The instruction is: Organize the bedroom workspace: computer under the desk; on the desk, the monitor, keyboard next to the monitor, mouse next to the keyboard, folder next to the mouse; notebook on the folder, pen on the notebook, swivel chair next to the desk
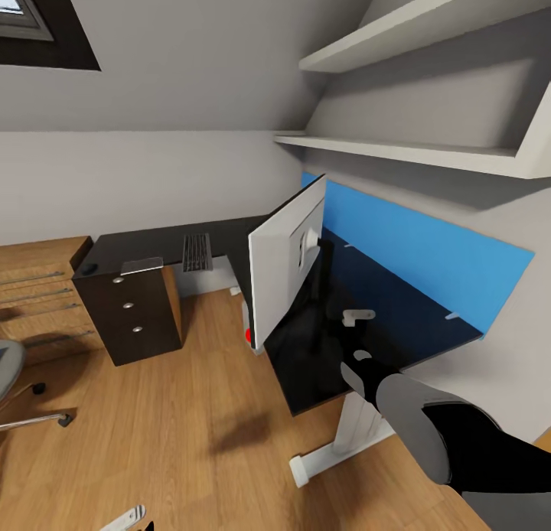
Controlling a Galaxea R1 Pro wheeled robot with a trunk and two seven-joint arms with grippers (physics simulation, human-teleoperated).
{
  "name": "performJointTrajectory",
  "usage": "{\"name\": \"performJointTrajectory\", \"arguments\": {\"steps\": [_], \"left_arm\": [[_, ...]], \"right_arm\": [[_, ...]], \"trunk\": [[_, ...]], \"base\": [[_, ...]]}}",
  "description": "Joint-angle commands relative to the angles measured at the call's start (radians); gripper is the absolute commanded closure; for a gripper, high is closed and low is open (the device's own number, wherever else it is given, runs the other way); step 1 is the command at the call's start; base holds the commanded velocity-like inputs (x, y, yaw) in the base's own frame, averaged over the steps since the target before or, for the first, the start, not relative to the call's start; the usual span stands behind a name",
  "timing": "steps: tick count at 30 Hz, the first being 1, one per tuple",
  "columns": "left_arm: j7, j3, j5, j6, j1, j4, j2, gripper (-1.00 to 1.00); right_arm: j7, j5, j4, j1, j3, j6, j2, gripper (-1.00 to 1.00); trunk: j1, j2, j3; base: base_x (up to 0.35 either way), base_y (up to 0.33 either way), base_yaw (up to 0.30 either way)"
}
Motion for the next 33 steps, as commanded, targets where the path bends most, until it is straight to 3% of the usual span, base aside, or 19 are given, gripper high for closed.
{"name": "performJointTrajectory", "arguments": {"steps": [1, 14, 33], "left_arm": [[-0.008, 0.008, -0.007, -0.004, -0.001, 0.000, -0.001, -1.00], [-0.011, 0.009, -0.008, -0.011, -0.001, 0.001, -0.001, -1.00], [-0.011, 0.009, -0.008, -0.012, -0.001, 0.005, -0.001, -1.00]], "right_arm": [[-0.007, 0.004, 0.001, -0.001, 0.003, -0.001, 0.000, -1.00], [-0.007, 0.004, 0.001, -0.001, 0.002, 0.001, -0.002, -1.00], [-0.010, 0.002, 0.000, -0.001, 0.001, 0.022, -0.005, -1.00]], "trunk": [[0.000, -0.001, -0.001], [0.000, -0.001, -0.001], [0.000, -0.001, -0.001]], "base": [[0.000, 0.000, 0.000], [0.012, 0.000, 0.000], [0.202, 0.000, 0.000]]}}
